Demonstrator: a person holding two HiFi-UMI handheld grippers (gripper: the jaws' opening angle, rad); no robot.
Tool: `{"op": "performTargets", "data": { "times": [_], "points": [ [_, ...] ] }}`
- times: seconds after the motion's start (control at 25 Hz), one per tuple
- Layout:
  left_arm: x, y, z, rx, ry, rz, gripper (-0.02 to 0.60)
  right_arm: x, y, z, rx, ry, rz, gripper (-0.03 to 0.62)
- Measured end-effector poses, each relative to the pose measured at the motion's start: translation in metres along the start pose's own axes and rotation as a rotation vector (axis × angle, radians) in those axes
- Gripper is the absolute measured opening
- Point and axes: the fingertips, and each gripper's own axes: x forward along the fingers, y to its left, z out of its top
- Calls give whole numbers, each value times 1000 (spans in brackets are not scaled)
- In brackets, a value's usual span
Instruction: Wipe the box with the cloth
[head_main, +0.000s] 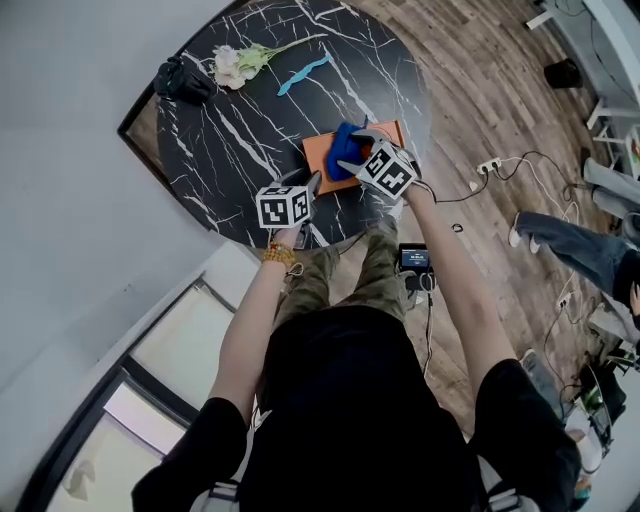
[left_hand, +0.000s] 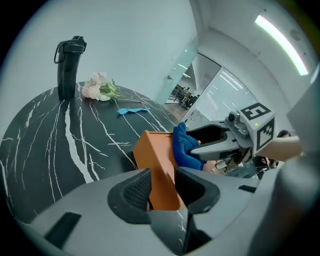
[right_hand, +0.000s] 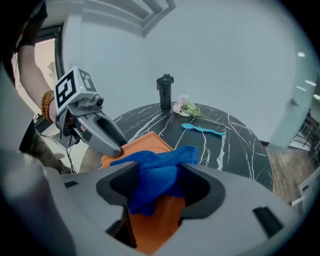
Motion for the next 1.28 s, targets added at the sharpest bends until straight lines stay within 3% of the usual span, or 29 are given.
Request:
{"op": "performTargets", "data": {
  "times": [0.16, 0.32, 0.44, 0.56, 0.68, 1.08, 1.28],
  "points": [
    [-1, -2, -6, -31, -2, -34, 132, 2, -2, -2, 42, 43, 47, 228],
    [-1, -3, -6, -71, -16, -51, 126, 4, 3, 0, 77, 93, 87, 122],
    [3, -6, -8, -65, -2, -51, 123, 0, 3, 10, 118, 60, 71, 90],
    [2, -7, -9, -56, 12, -41, 118, 2, 2, 35, 150, 3, 47, 87],
    [-1, -6, -10, -58, 7, -43, 118, 22, 6, 52, 163, 21, 42, 87],
    [5, -8, -19, -139, -4, -58, 129, 37, 11, 38, 167, 161, 16, 78],
    [2, -7, -21, -115, 9, -31, 120, 33, 18, 33, 126, 181, -6, 74]
  ]
}}
